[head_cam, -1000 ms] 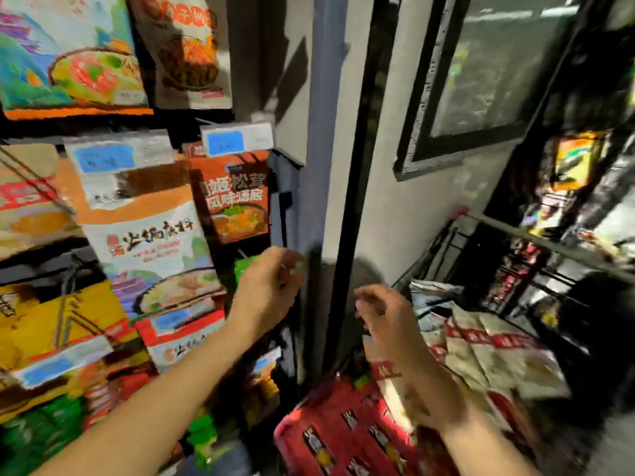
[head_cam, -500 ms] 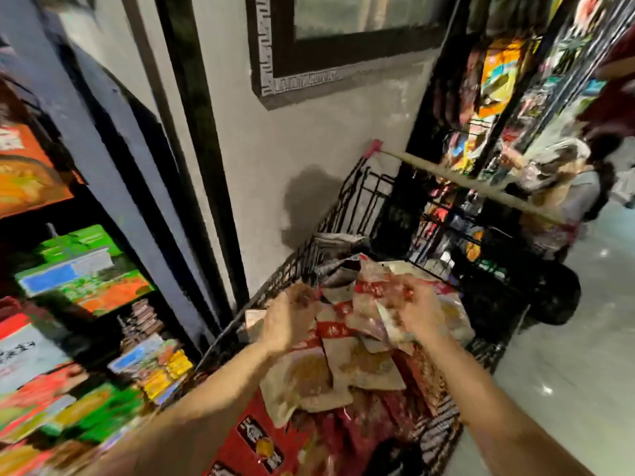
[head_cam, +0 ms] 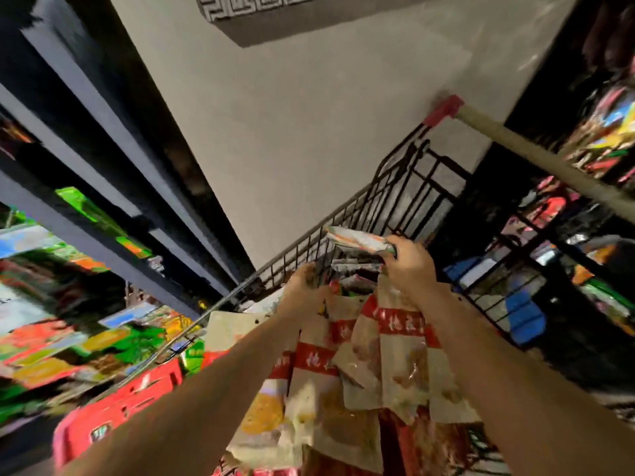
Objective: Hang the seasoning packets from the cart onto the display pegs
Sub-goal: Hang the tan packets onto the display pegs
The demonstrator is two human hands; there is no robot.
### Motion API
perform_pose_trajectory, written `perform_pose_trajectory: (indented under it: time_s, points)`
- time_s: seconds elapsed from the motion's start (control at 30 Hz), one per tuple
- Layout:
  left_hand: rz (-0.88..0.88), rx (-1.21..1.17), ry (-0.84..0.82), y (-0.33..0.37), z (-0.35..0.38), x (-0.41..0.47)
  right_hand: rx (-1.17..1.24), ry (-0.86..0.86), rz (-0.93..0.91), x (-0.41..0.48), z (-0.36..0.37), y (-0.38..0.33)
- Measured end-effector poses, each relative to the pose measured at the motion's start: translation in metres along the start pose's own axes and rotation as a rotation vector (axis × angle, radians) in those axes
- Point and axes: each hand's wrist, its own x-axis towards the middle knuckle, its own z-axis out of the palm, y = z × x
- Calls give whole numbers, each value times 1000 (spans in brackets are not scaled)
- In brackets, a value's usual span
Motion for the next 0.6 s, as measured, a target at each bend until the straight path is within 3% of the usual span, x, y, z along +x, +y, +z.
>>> perform_pose_trajectory:
  time_s: [0.17,0.3,0.4,0.6]
  points:
    - [27,-99,34,20,-7,-1,110,140,-123,-11,-49,-8]
    - [46,-290,-46,36,-4,-8,504,253,-60,-18,-97,-13]
    - [46,-464,-92,49,3,-14,877,319,83,-25,-105,-4]
    - [-129,-854,-80,37,9,-38,1580,160,572,-83,-66,-6]
